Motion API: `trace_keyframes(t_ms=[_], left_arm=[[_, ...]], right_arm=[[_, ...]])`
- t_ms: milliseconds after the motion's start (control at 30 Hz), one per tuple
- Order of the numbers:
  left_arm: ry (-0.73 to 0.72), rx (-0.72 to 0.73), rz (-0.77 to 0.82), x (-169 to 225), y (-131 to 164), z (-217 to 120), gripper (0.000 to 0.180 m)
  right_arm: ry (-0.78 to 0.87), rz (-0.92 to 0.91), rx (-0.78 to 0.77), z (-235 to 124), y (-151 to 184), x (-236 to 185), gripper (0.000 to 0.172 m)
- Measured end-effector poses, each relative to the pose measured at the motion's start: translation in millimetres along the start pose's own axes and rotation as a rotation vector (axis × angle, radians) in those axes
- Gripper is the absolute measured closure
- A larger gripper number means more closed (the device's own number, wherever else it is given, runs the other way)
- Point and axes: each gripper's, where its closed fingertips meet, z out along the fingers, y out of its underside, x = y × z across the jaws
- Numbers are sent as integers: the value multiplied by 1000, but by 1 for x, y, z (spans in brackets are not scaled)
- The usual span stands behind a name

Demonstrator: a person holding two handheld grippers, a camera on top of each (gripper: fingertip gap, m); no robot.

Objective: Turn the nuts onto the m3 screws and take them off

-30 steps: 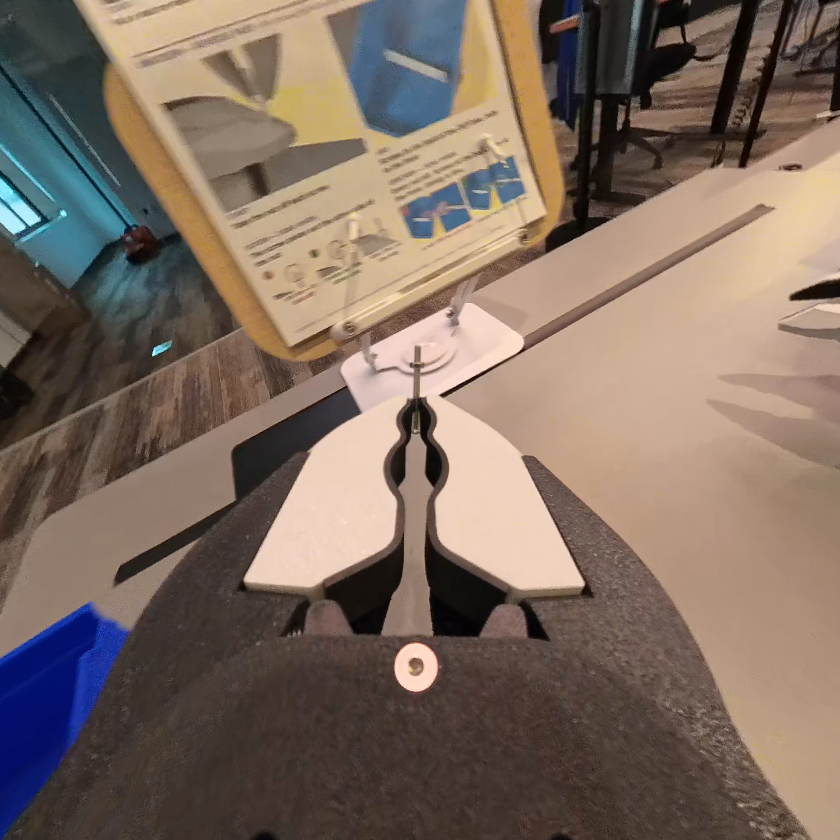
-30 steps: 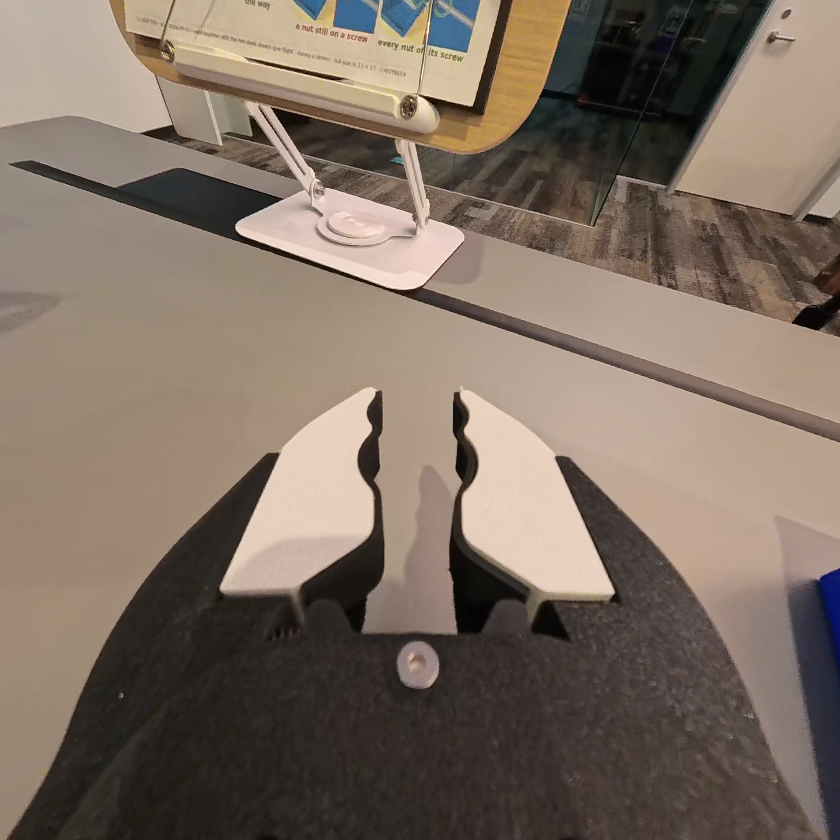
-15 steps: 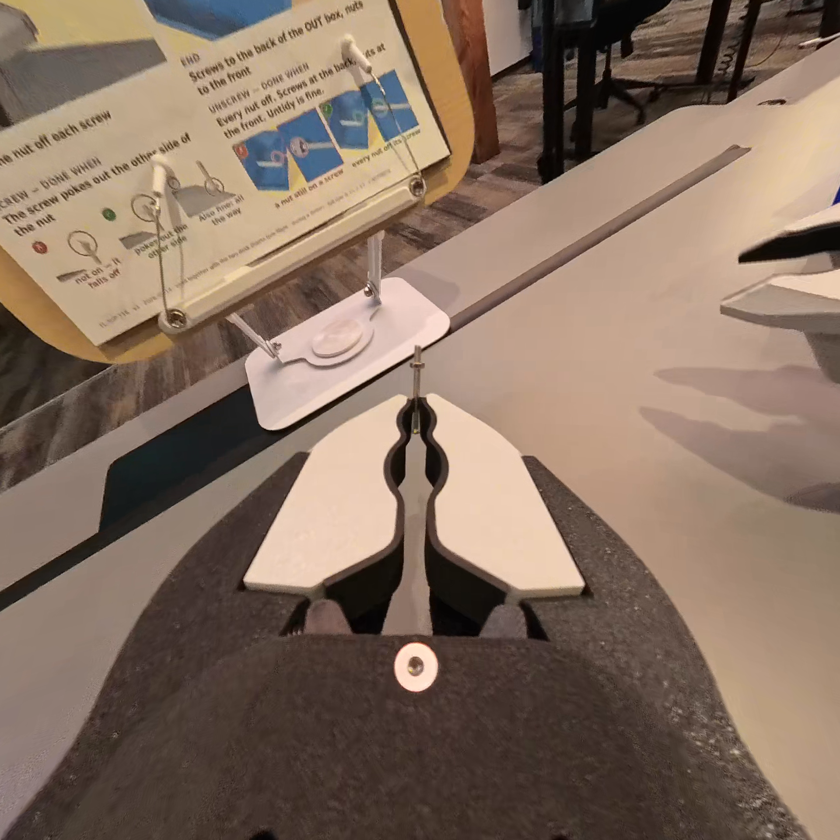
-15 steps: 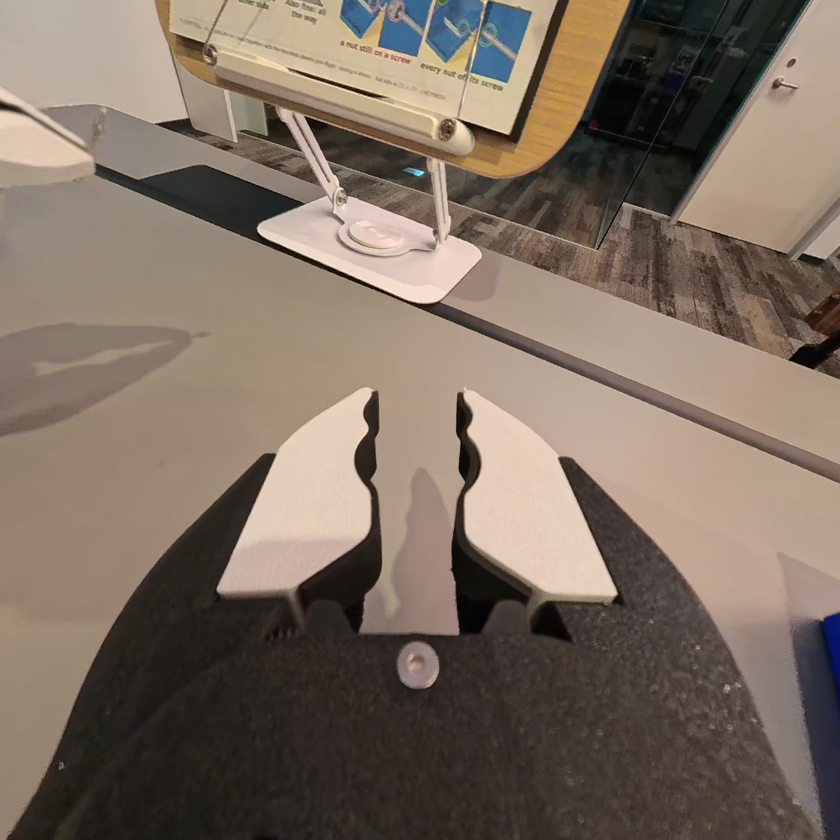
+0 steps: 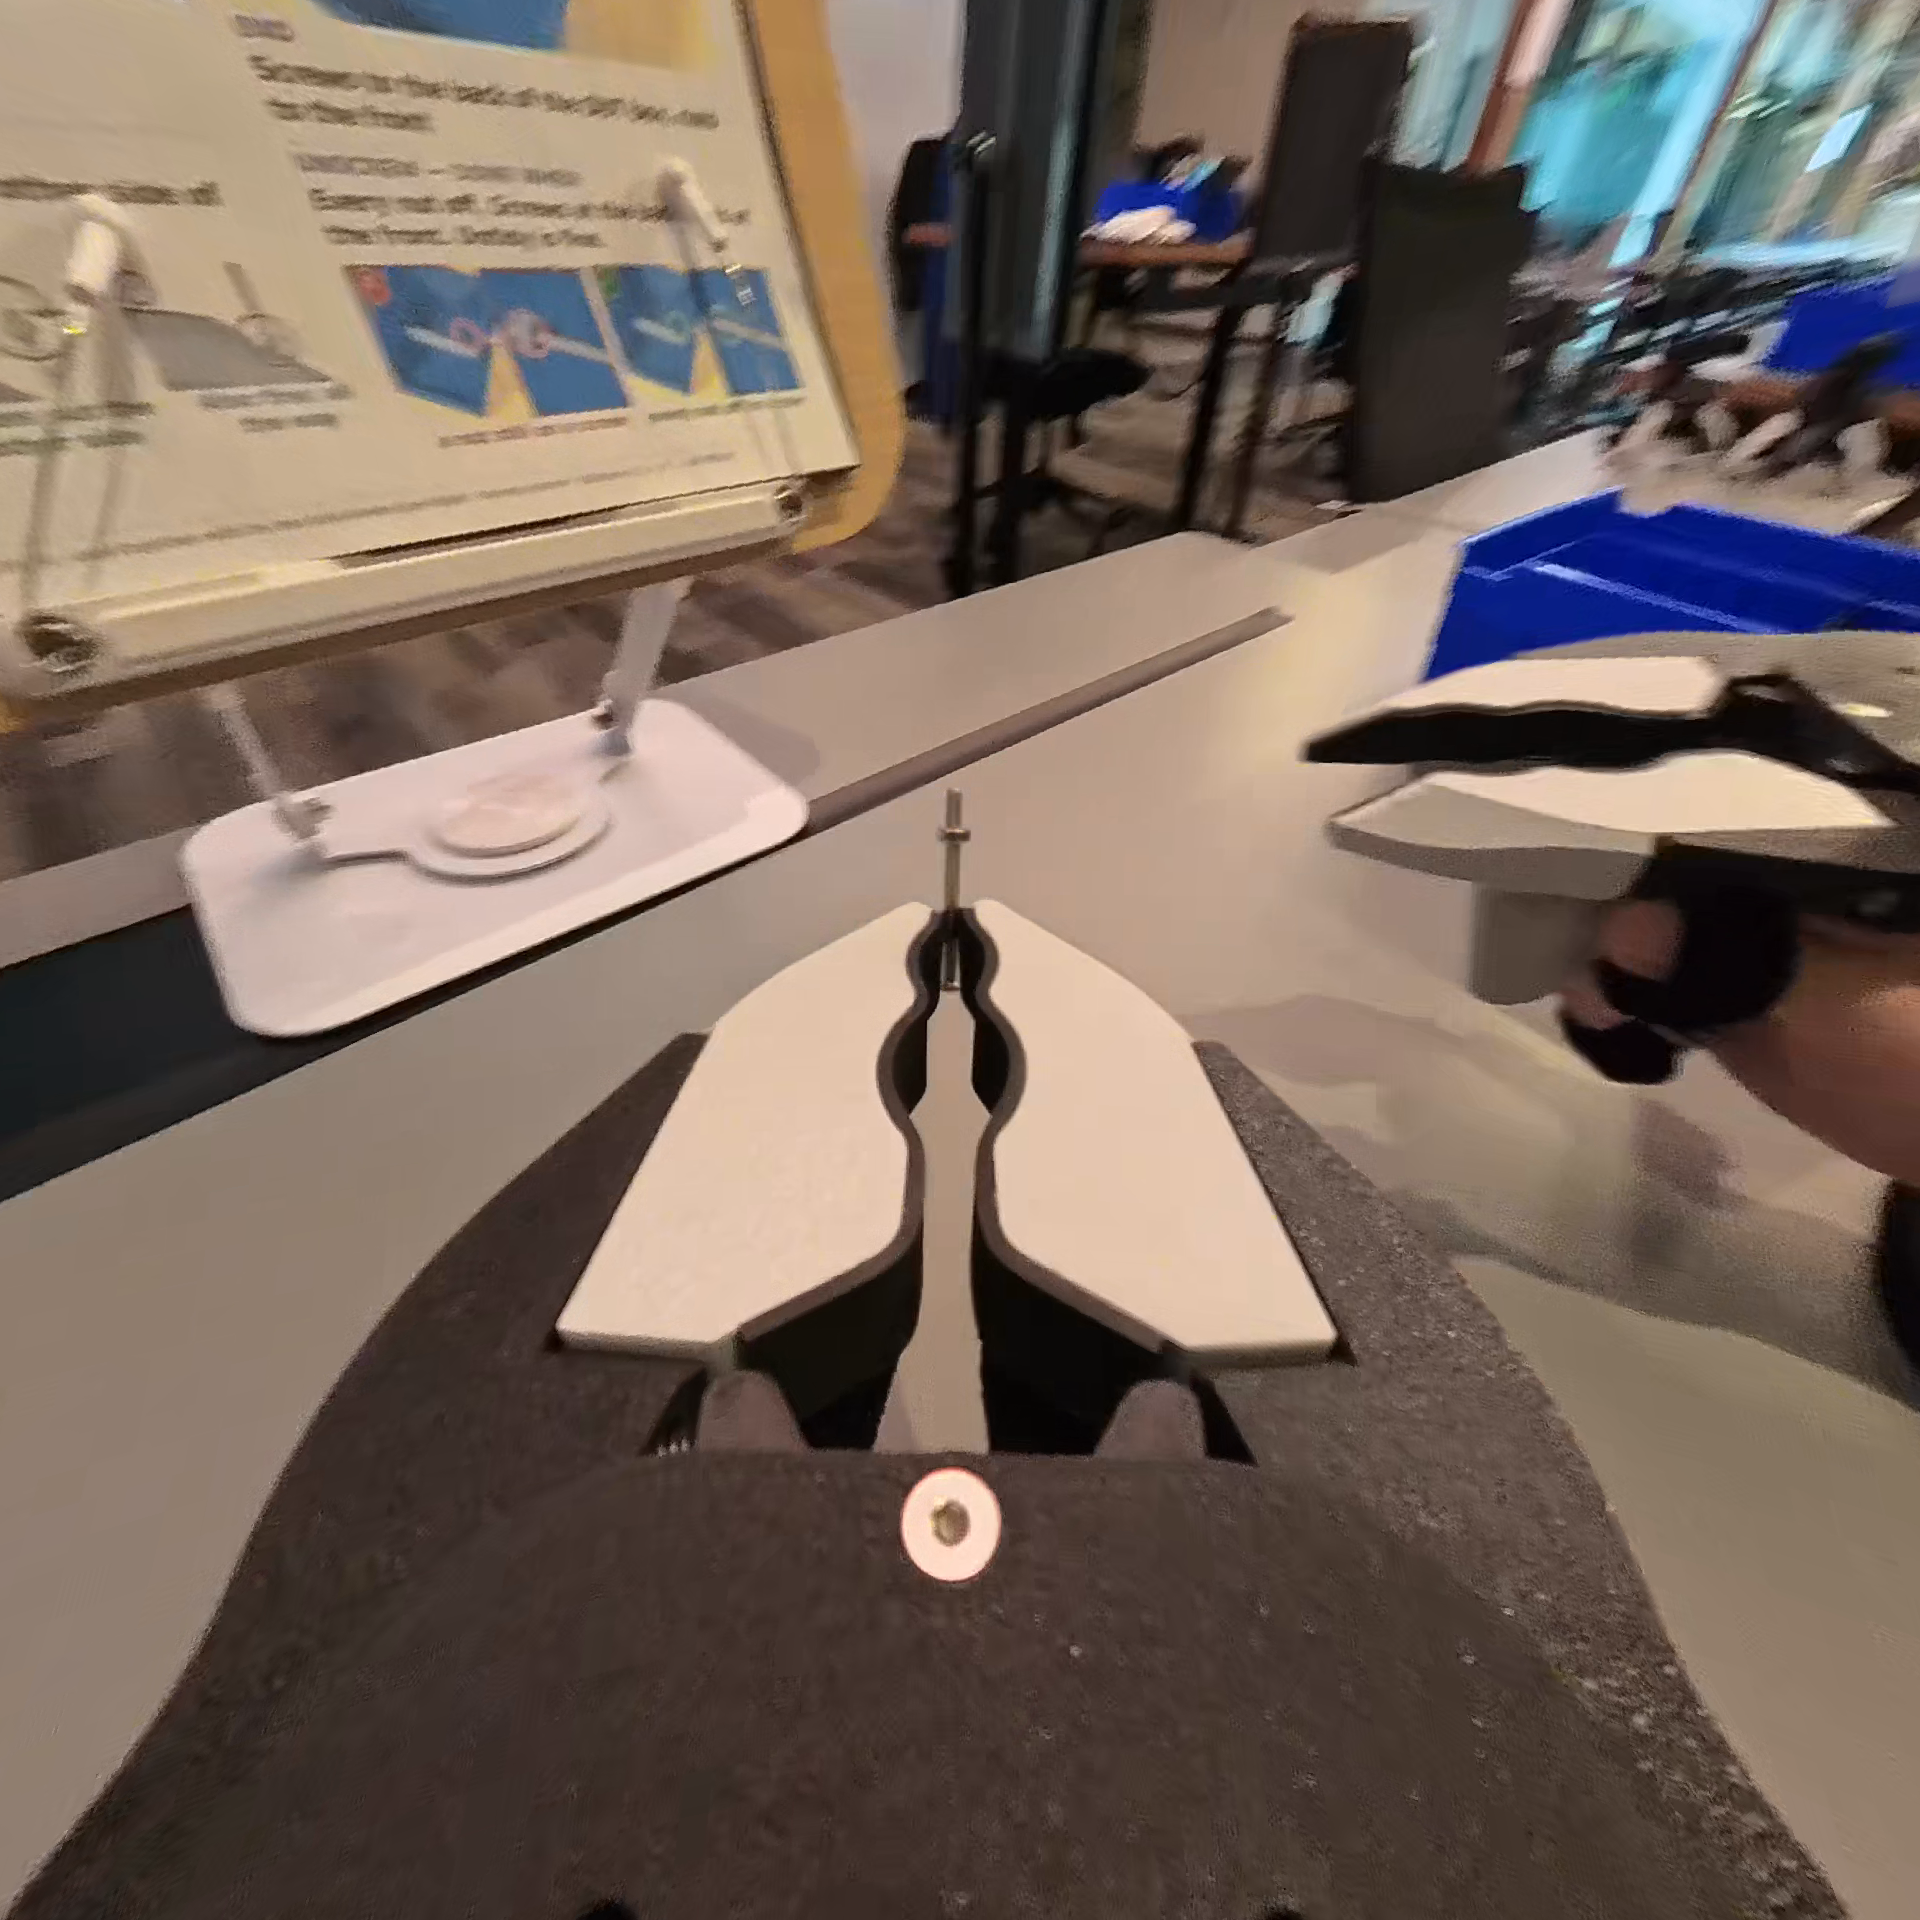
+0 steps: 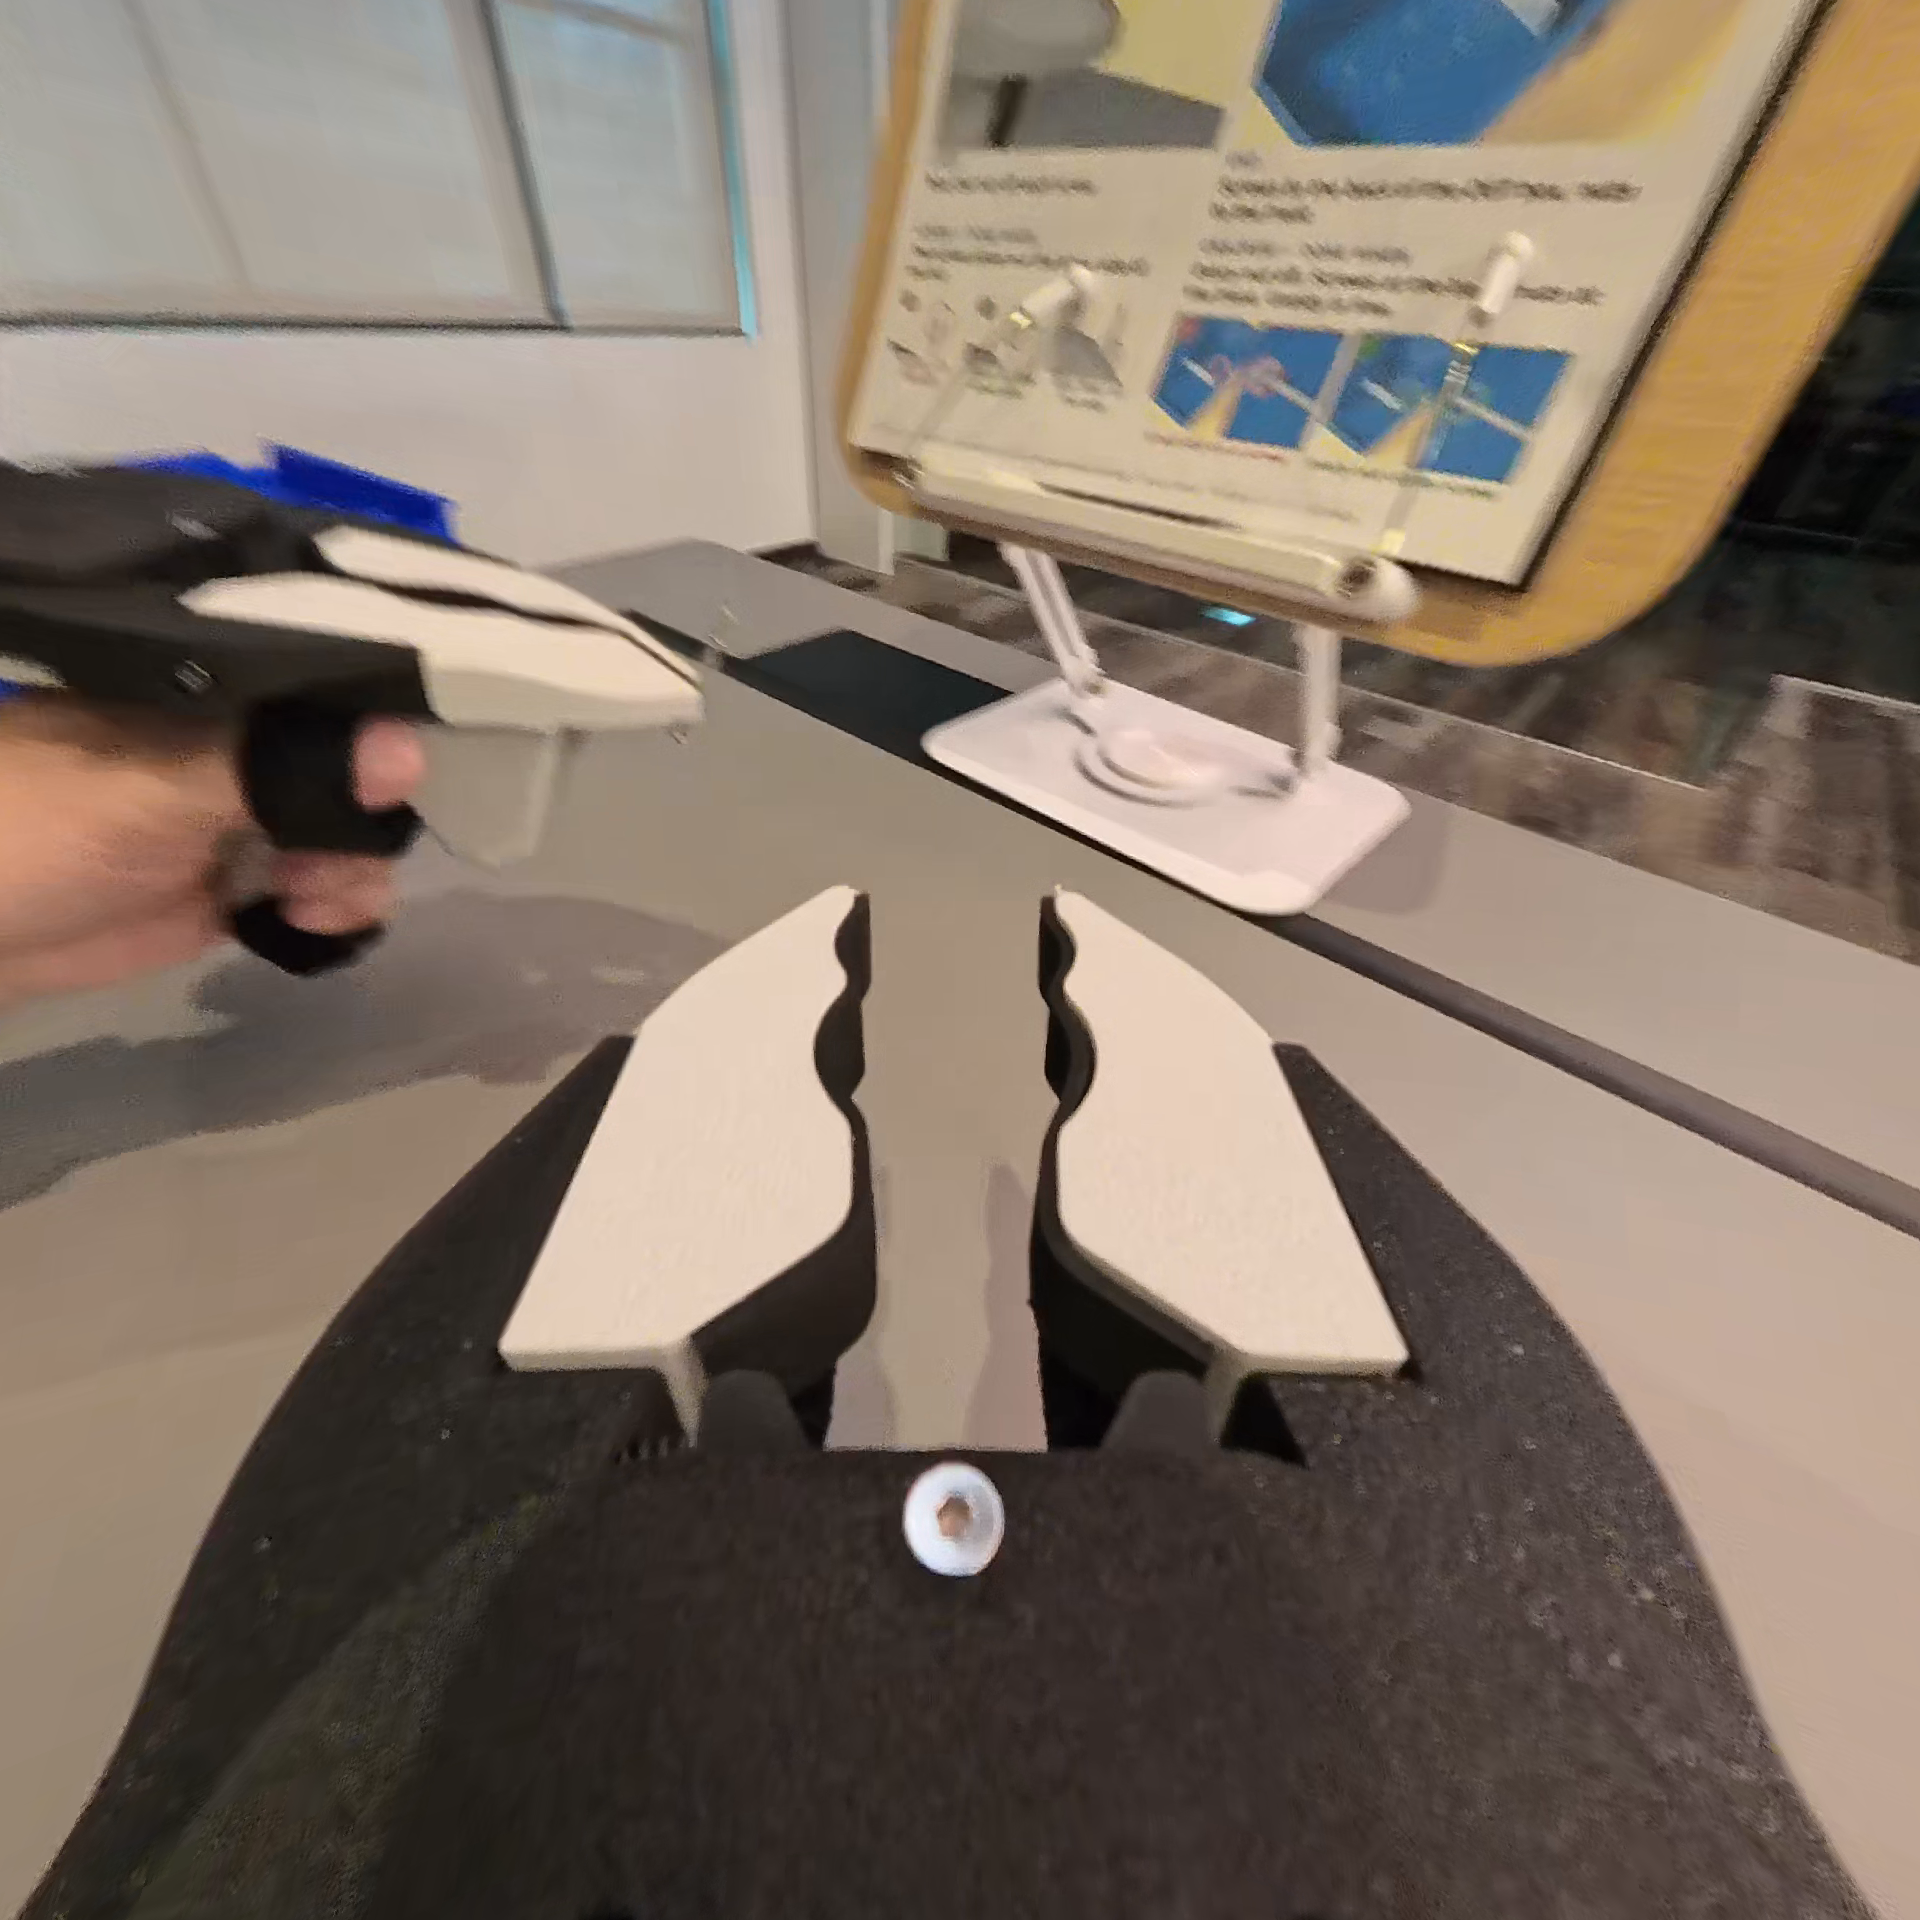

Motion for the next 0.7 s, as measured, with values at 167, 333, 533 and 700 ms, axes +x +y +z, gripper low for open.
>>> trace_keyframes(t_ms=[167, 333, 533, 700], left_arm=[[179, 73, -73, 14, -11, -2, 178], [280, 122, -94, 21, -18, -11, 178], [381, 180, -158, 30, -32, -19, 178], [468, 205, -265, 40, -44, -23, 178]], right_arm=[[-318, 121, 67, 27, -38, -40, 140], [-507, 160, 44, 44, -59, -49, 139], [-670, 284, 84, 42, -64, -65, 144], [-710, 330, 126, 34, -76, -68, 150]])
